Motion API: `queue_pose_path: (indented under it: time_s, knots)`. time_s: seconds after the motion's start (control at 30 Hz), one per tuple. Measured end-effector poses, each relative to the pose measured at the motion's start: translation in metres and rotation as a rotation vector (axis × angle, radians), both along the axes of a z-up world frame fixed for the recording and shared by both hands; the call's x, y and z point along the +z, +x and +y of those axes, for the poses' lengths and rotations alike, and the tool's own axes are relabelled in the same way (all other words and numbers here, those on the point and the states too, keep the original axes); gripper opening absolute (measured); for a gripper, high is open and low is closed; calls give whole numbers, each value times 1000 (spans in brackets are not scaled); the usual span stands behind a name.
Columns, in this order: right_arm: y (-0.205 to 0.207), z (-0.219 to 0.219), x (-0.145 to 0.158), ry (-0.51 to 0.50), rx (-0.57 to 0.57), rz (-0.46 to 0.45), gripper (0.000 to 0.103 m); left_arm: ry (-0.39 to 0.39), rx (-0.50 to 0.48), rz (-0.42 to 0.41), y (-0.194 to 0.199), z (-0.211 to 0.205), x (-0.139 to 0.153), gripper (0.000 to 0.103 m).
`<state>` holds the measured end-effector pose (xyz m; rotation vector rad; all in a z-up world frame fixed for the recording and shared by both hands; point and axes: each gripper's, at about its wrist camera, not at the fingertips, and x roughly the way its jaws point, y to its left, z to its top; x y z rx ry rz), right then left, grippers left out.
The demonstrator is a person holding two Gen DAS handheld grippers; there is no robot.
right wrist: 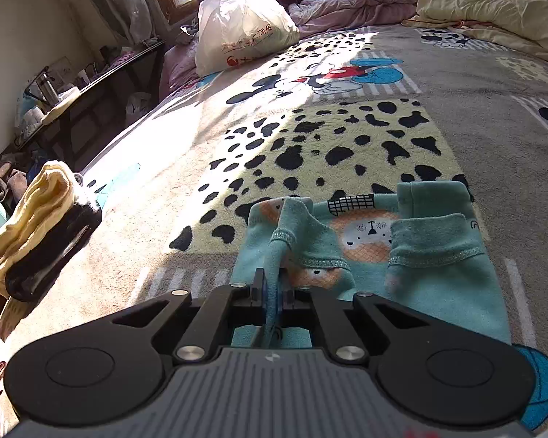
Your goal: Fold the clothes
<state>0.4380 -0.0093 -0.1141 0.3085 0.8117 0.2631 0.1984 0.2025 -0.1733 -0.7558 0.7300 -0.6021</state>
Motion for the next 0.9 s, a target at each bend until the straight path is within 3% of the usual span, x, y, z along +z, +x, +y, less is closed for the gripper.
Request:
queue_pose_path:
  time_s: [0.1, 0.13, 0.17, 0.27, 0.47, 0.53, 0.8, 0.83, 0.87, 0.9]
  knots:
    - [-8, -7, 1, 51, -2, -46, 16, -101, 23, 85, 3, 8, -10, 9]
    - [-15, -11, 8, 53, 7, -85, 24, -133, 29, 107, 4, 11, -13, 9]
    - [-21, -15, 13, 56, 12, -121, 32, -146, 41, 115, 4, 12, -13, 9]
    - [-34, -37, 26, 77, 4, -189, 39, -170, 55, 132, 1, 13, -15, 9]
    - [-27, -64, 6, 83, 27, -90, 41, -116, 73, 102, -6, 8, -4, 13]
    - [-22, -59, -4, 66, 60, -65, 40, -83, 77, 70, -9, 6, 2, 16]
    - [-2, -40, -23, -8, 93, -29, 39, -75, 65, 76, -8, 6, -3, 18]
    - [-1, -40, -25, -1, 96, -32, 35, -73, 62, 76, -8, 7, -2, 18]
    - [-2, -41, -25, 8, 98, -37, 18, -72, 61, 76, -8, 8, -2, 18]
    - [-3, -43, -24, 25, 94, -48, 10, -71, 60, 77, -7, 9, -1, 18]
